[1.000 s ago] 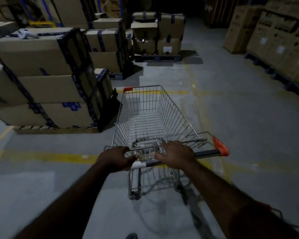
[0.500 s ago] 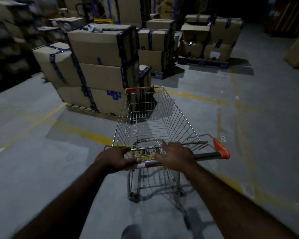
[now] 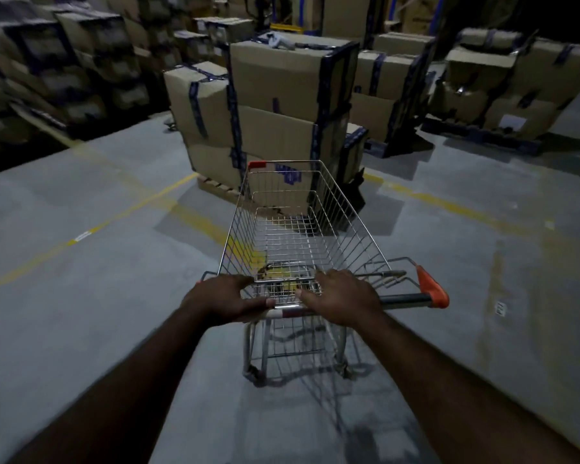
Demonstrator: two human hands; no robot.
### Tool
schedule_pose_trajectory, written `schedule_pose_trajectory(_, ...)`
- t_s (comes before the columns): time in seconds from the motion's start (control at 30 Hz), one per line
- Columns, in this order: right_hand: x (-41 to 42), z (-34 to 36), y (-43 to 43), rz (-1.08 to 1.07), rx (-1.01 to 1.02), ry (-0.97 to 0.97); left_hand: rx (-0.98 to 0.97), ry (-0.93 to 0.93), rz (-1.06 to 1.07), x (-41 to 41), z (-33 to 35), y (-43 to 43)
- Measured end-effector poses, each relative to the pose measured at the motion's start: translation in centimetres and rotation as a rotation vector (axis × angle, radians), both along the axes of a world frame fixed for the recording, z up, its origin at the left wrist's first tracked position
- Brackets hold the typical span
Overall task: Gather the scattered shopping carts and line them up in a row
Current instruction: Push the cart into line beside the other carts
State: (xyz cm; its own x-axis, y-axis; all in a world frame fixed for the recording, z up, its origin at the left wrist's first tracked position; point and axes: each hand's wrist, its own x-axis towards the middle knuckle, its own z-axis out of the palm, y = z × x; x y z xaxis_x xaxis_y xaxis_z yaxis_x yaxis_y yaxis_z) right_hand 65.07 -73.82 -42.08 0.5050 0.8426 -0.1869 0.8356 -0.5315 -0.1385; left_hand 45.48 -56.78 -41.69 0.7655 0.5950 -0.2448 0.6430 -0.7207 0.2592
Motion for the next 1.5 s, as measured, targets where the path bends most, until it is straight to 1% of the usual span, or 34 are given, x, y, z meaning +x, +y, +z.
schedule_pose_trajectory(0.47, -4.7, 0.3, 15.7, 0.203, 0.005, 0.013, -0.024, 0.004, 0.228, -7.8, 1.0, 10.5)
schedule_pose_trajectory(0.9, -10.4, 0.3, 27.6, 0.402, 0.014, 0.013, 0.044, -0.002, 0.43, -15.4, 0.3, 17.6)
schedule_pose_trajectory(1.13, -12.5, 0.0, 34.5, 0.539, 0.013, 0.003, 0.094, 0.028, 0.526, -18.2, 0.0, 21.3)
schedule_pose_trajectory(1.23, -13.1, -0.1, 37.8, 0.591, 0.028, 0.014, 0.1, 0.047, 0.622, -19.0, -0.3, 23.2)
schedule_pose_trajectory(1.37, -13.9, -0.2, 42.9, 0.666, 0.02, 0.036, 0.034, 0.142, 0.806, -18.5, -0.4, 26.2)
schedule_pose_trajectory(1.5, -15.0, -0.1, 48.0, 0.769, -0.002, 0.058, -0.004, 0.104, 0.942, -19.5, -1.0, 28.5)
